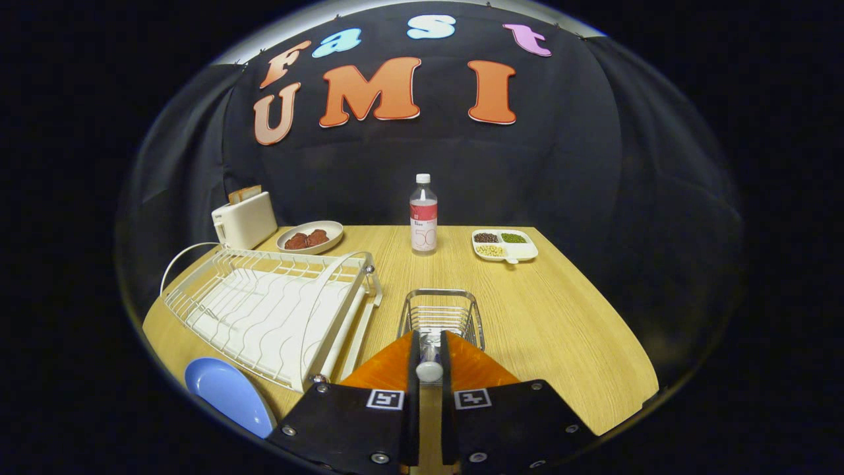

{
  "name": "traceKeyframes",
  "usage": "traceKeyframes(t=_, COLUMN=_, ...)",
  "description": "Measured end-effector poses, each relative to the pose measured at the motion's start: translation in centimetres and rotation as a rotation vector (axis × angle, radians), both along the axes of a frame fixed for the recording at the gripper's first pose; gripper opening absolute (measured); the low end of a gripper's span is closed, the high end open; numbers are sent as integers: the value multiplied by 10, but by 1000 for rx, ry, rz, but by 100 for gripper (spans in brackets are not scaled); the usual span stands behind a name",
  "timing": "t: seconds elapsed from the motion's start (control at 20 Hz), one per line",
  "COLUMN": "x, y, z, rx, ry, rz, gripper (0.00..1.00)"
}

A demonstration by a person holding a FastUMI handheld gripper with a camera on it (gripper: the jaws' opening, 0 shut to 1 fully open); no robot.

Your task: Take the plate from the dish rack, then take the spoon from the basket and place it into the plate.

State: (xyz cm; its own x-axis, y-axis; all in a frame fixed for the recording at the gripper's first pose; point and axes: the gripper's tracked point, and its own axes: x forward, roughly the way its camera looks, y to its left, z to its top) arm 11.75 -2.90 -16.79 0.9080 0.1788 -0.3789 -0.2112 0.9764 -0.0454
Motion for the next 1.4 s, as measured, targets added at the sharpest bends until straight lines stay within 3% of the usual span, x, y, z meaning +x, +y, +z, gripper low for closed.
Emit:
traceKeyframes(t=0.25, x=-9, y=-9, z=17, rx=18, ry=-17, rz=-14, gripper=8)
traceKeyframes(t=0.6, x=-42, y=-11, z=83, rx=5, ry=-119, rz=-33, gripper=8)
traceKeyframes(t=1.0, x=-110, y=50, z=132, rx=14, ry=-191, rz=21, gripper=8)
traceKeyframes(t=1.4, x=-175, y=132, z=130, rx=3, ry=-182, rz=137, gripper=8)
